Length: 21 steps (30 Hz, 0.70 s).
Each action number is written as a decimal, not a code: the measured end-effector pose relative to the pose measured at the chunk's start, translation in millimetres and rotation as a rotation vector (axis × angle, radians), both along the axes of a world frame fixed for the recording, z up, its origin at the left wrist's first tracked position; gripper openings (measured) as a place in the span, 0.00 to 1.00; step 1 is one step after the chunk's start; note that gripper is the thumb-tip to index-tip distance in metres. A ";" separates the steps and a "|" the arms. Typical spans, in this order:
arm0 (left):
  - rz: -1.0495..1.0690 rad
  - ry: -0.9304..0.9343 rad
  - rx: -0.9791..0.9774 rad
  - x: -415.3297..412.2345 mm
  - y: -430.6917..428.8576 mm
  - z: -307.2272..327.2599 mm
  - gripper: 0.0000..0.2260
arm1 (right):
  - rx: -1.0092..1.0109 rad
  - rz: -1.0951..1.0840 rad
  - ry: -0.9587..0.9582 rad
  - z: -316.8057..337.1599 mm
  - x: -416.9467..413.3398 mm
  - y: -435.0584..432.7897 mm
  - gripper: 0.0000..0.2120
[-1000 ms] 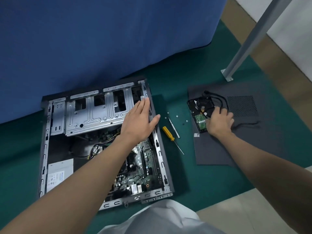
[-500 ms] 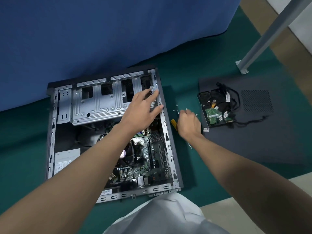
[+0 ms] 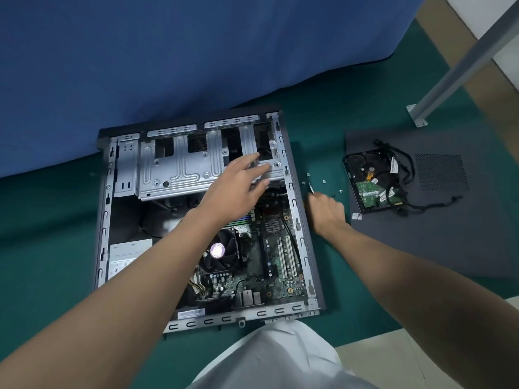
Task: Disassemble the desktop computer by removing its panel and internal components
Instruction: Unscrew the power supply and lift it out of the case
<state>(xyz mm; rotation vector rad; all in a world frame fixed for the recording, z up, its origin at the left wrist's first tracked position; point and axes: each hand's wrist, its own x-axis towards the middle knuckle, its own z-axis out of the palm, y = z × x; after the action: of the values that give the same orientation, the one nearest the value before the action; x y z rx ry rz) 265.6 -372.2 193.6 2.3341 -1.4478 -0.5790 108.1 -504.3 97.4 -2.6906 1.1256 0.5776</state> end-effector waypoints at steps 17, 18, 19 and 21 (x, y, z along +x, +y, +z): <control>0.376 0.407 -0.276 -19.4 52.6 37.9 0.13 | 0.056 -0.683 -1.032 166.9 5.5 53.1 0.15; 0.450 0.486 -0.305 -20.1 59.3 40.2 0.12 | 0.104 -0.738 -1.055 170.6 5.0 68.9 0.15; 0.527 0.573 -0.341 -20.3 66.3 41.8 0.09 | 0.137 -0.785 -1.074 173.1 4.4 84.4 0.15; 0.680 0.739 -0.406 -20.0 82.7 45.9 0.08 | 0.218 -0.874 -1.113 174.3 1.6 112.8 0.14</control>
<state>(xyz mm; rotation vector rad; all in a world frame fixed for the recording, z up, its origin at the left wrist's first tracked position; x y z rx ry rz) 245.6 -289.5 239.5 1.8105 -0.3585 -0.7356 109.7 -391.5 271.7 -1.5508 1.4602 -0.7763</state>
